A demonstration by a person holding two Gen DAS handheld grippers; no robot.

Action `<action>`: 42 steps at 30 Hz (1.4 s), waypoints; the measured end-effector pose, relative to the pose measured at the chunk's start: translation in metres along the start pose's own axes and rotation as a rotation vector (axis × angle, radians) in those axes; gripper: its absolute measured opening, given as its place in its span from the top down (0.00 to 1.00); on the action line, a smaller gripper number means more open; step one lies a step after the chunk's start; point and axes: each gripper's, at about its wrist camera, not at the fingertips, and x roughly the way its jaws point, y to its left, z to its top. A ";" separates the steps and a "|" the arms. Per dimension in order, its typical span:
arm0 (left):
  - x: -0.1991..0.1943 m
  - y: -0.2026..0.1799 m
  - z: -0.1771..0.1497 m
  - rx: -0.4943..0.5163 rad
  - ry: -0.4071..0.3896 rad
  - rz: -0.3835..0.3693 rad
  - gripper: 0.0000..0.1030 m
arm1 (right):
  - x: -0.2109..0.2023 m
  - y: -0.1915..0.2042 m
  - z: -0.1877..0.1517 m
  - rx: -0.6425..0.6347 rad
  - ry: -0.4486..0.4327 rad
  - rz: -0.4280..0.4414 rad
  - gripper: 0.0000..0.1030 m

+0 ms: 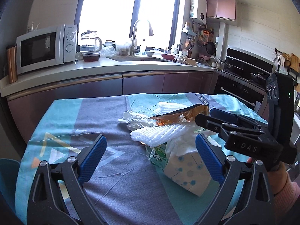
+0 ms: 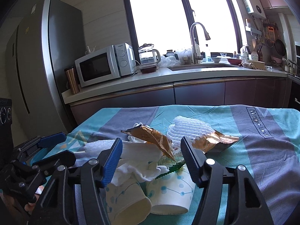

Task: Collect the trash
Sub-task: 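Grasp the white foam net and gold wrapper with the left gripper, then carry the foam net and wrapper to the teal bin and release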

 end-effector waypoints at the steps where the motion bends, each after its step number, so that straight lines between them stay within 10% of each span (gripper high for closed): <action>1: 0.005 0.002 0.002 -0.011 0.016 -0.013 0.14 | 0.002 0.000 0.000 -0.003 0.004 0.006 0.45; 16: 0.048 0.016 0.004 -0.104 0.118 -0.130 0.89 | 0.009 -0.005 -0.002 -0.003 0.046 0.061 0.81; 31: -0.028 0.044 0.005 -0.136 -0.019 -0.066 0.94 | -0.015 0.027 0.024 -0.097 -0.054 0.086 0.97; 42: -0.118 0.101 -0.011 -0.193 -0.081 0.096 0.94 | -0.002 0.100 0.030 -0.143 -0.022 0.286 0.98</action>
